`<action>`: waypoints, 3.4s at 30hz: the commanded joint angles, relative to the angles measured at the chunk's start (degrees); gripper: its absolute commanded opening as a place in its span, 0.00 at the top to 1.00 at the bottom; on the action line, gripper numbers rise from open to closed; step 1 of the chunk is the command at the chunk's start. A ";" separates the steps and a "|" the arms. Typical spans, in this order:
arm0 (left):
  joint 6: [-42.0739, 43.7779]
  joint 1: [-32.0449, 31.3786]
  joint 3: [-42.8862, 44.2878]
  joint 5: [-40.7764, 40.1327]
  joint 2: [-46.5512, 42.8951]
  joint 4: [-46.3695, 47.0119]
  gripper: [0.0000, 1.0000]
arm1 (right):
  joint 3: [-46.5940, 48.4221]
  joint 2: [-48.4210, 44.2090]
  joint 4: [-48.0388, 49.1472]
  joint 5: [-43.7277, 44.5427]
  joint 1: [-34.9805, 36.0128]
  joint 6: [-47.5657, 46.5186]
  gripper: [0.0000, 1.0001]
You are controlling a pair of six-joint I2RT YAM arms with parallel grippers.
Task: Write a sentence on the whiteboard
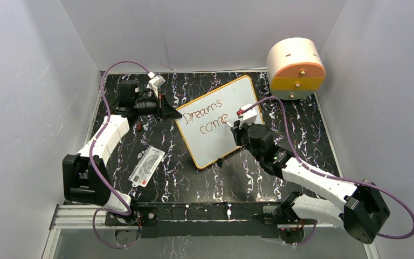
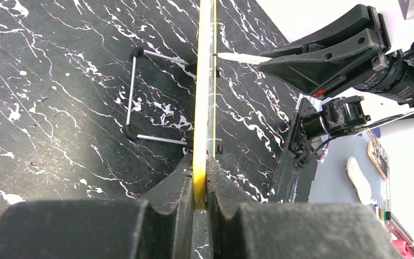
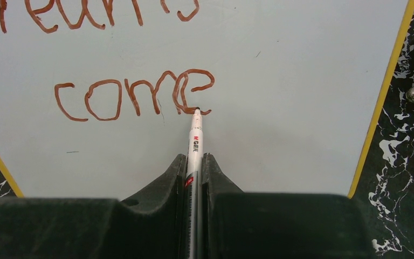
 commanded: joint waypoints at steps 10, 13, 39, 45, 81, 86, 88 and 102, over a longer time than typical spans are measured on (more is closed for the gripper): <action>4.21 -1.95 -0.08 -9.34 2.68 -7.11 1.00 | 0.33 -2.51 1.09 1.23 -0.29 -1.93 1.00; 3.71 -1.97 0.99 -9.63 2.20 -7.14 0.93 | 0.63 -2.93 0.84 0.69 -0.25 -2.52 1.00; -33.48 -8.09 -30.77 -26.62 -20.84 31.29 0.56 | -1.13 -8.22 1.57 0.32 4.61 -0.43 1.00; -35.37 -11.66 -34.71 -28.43 -18.27 39.77 0.59 | -1.91 -8.49 1.88 0.26 5.34 0.38 1.00; -20.15 -13.25 -35.19 -26.50 -12.12 39.37 1.00 | -3.09 -4.83 -0.30 13.29 19.15 -3.51 1.00; -19.49 -13.44 -34.79 -27.57 -12.53 38.30 1.00 | -3.15 -4.00 0.09 13.10 19.38 -3.41 1.00; -19.16 -13.61 -34.79 -28.00 -12.47 38.11 1.00 | -3.13 -3.65 0.19 13.40 19.68 -3.47 1.00; -18.13 -14.66 -33.57 -28.56 -12.47 35.94 1.00 | -3.55 -0.82 3.57 14.65 20.82 -3.90 1.00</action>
